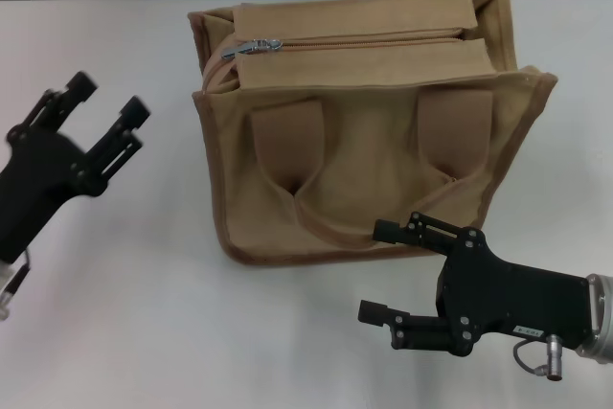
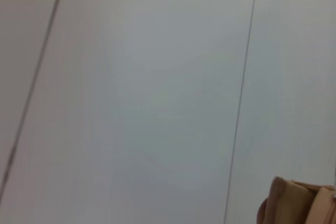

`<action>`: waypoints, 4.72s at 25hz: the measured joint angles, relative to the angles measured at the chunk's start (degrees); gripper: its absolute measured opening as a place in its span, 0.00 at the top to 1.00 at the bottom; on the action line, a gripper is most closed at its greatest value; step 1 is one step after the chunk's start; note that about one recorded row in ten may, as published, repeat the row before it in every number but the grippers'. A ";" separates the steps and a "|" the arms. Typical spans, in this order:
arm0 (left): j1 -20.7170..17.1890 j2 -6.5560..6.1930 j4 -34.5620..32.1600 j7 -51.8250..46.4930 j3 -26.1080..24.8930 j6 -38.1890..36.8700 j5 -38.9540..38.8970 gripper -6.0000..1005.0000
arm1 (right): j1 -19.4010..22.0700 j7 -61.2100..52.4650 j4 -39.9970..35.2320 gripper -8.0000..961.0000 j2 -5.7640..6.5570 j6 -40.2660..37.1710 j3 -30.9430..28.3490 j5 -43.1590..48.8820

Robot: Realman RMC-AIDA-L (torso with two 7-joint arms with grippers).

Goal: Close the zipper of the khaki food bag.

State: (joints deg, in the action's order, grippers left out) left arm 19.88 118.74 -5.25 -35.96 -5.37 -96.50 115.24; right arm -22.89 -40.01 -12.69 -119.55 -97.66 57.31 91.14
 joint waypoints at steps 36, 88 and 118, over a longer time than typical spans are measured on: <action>9.76 0.17 -0.63 -2.35 3.56 1.50 2.62 0.24 | -1.99 -0.28 3.15 0.13 -0.16 2.69 -0.68 -0.62; 11.23 0.27 6.50 0.33 1.60 -7.19 1.43 0.96 | -1.18 -4.84 6.00 0.13 -0.03 -13.07 -13.01 -1.90; 16.50 0.35 8.45 0.53 1.87 -7.78 3.26 0.95 | -14.75 -27.37 6.27 0.13 -0.13 -7.67 -14.80 -6.67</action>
State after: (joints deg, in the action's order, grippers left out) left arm 36.38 119.09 3.19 -35.43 -3.51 -104.28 118.50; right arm -37.64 -67.37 -6.42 -119.68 -105.33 42.51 84.47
